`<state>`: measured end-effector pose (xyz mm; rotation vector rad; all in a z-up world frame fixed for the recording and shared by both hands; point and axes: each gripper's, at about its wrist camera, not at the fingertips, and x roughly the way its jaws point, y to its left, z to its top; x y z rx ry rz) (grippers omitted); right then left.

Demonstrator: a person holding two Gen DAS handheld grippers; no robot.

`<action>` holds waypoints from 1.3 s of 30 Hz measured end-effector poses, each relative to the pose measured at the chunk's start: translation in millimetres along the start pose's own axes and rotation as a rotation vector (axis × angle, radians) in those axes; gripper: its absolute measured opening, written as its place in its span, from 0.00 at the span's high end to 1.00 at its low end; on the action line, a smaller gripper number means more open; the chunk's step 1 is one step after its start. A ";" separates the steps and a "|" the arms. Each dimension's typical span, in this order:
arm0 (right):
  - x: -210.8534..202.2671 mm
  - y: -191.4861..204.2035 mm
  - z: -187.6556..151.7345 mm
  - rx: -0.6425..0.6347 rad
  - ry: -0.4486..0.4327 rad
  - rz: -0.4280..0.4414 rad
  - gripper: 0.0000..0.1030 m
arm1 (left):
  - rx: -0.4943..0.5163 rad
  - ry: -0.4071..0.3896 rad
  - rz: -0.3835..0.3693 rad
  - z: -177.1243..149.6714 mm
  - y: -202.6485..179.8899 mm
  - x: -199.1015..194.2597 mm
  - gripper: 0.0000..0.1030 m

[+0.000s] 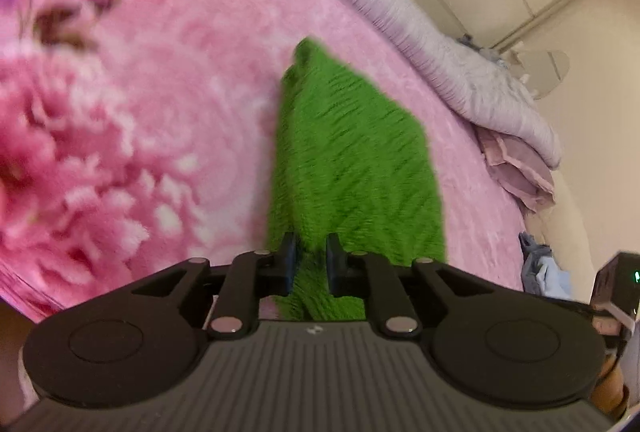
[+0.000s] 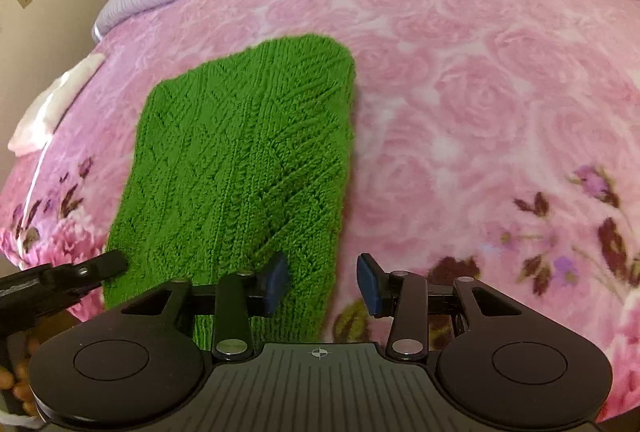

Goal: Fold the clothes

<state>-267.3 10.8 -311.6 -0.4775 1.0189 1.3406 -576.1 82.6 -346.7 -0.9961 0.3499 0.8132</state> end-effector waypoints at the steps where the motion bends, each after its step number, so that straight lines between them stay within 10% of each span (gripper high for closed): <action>1: -8.2 2.5 -2.8 -0.014 -0.037 0.010 0.59 | 0.028 -0.021 0.002 -1.4 -6.9 -8.5 0.90; 8: -23.7 27.5 -29.0 -0.129 -0.154 0.171 0.59 | 0.211 0.029 -0.017 -38.7 -34.7 -7.0 0.94; 15: 2.6 26.2 -63.2 -0.208 -0.109 0.067 0.61 | 0.132 0.118 0.019 -86.9 -8.2 10.4 1.00; 25: -35.8 29.3 -64.9 -0.158 -0.188 0.059 0.61 | 0.249 -0.027 -0.005 -53.4 -50.4 -42.1 1.00; 39: -3.5 28.0 -66.5 -0.193 -0.040 0.024 0.60 | 0.211 0.058 0.139 -53.9 -32.1 4.7 0.99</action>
